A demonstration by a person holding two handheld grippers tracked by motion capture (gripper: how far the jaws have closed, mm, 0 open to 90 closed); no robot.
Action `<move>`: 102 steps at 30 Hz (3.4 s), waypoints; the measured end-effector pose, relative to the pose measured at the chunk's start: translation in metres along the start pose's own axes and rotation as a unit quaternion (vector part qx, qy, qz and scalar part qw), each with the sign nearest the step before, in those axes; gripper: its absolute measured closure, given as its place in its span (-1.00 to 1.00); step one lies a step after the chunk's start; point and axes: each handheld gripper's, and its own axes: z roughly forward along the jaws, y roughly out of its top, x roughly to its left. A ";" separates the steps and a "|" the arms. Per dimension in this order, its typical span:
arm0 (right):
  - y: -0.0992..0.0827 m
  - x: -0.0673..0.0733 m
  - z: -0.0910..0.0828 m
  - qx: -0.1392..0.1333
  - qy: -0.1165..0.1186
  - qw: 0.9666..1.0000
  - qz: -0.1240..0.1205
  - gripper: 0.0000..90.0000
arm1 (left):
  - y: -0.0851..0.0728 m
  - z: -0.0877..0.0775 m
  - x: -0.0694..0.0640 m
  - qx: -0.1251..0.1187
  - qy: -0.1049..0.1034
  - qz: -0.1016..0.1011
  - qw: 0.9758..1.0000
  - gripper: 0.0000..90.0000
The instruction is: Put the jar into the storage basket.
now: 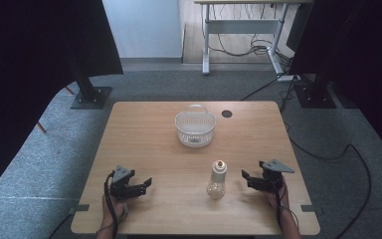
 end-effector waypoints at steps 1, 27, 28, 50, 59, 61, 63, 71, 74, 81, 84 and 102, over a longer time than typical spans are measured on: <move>0.000 0.000 0.000 0.001 -0.002 1.000 0.000 -0.72 | 0.000 0.000 0.000 0.000 0.001 0.001 1.000 -0.67; 0.002 0.001 -0.016 -0.030 -0.009 0.999 -0.004 -0.70 | 0.000 0.001 -0.003 0.005 0.004 0.014 1.000 -0.68; 0.003 0.002 -0.017 -0.031 -0.008 0.999 -0.005 -0.70 | 0.000 0.001 -0.003 0.006 0.004 0.015 1.000 -0.68; 0.010 0.039 -0.041 -0.056 0.027 0.997 -0.054 -0.71 | 0.001 0.002 -0.005 0.011 0.007 0.019 1.000 -0.69; 0.013 0.049 -0.048 -0.063 0.037 0.995 -0.071 -0.71 | 0.001 0.002 -0.005 0.014 0.007 0.021 1.000 -0.69; 0.014 0.051 -0.049 -0.064 0.041 0.994 -0.073 -0.71 | 0.001 0.002 -0.005 0.015 0.007 0.021 1.000 -0.69; 0.015 0.052 -0.051 -0.067 0.044 0.994 -0.076 -0.71 | 0.001 0.002 -0.005 0.015 0.006 0.021 1.000 -0.69; 0.018 0.058 -0.054 -0.077 0.066 0.992 -0.081 -0.70 | 0.001 0.003 -0.005 0.017 0.005 0.021 1.000 -0.69; 0.020 0.062 -0.055 -0.080 0.077 0.990 -0.081 -0.70 | 0.001 0.003 -0.005 0.018 0.005 0.022 1.000 -0.69; 0.022 0.068 -0.055 -0.081 0.097 0.989 -0.077 -0.75 | 0.001 0.004 -0.006 0.020 0.004 0.025 0.999 -0.69; 0.023 0.070 -0.054 -0.082 0.101 0.989 -0.076 -0.76 | 0.002 0.004 -0.006 0.022 0.003 0.026 0.999 -0.69; 0.029 0.087 -0.048 -0.063 0.124 0.987 -0.080 -0.85 | 0.002 0.005 -0.008 0.027 0.003 0.031 0.999 -0.69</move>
